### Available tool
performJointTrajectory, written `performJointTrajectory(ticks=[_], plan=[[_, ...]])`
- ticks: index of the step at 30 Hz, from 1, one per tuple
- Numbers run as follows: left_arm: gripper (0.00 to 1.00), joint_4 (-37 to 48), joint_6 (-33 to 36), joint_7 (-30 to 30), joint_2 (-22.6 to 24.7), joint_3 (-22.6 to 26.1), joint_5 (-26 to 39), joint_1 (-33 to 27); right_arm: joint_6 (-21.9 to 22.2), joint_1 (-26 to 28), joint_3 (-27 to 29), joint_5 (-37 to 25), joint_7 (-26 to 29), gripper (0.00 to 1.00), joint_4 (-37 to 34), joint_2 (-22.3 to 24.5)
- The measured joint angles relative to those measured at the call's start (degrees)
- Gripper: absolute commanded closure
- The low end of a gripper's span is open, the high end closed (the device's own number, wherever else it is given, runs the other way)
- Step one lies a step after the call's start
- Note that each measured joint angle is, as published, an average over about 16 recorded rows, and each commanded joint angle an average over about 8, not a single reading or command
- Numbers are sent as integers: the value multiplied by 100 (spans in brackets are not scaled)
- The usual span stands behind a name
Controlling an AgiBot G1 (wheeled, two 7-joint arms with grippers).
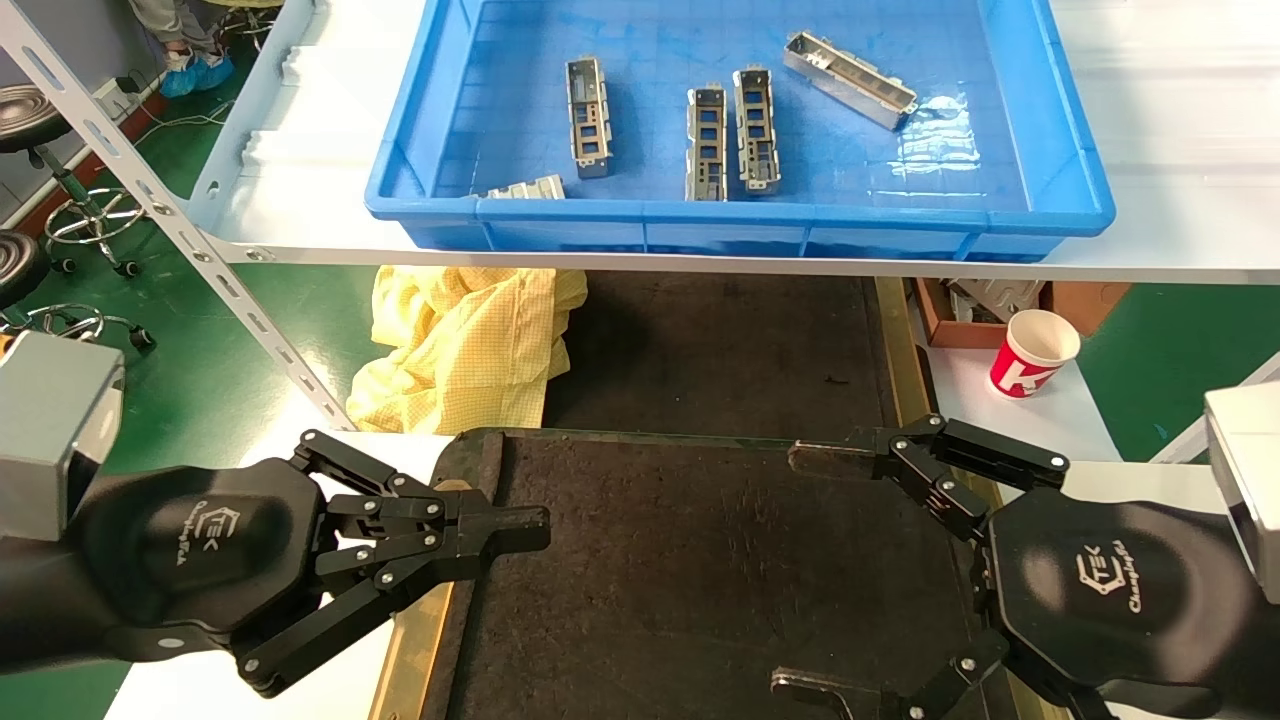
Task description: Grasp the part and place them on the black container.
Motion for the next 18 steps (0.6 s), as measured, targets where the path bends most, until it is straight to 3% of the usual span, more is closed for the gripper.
performJointTrajectory(ticks=[8, 16, 17, 18], plan=[[100, 0, 0, 0, 0, 0, 0, 0, 0, 136, -8, -39, 35, 0, -10, -11], [100, 1, 1, 1, 0, 1, 0, -1, -41, 931, -105, -248, 263, 0, -303, -183], [97, 1, 1, 1, 0, 1, 0, -1, -45, 1079, -128, -294, 304, 0, -378, -221], [86, 1, 1, 1, 0, 1, 0, -1, -47, 1238, -155, -350, 348, 0, -466, -262]])
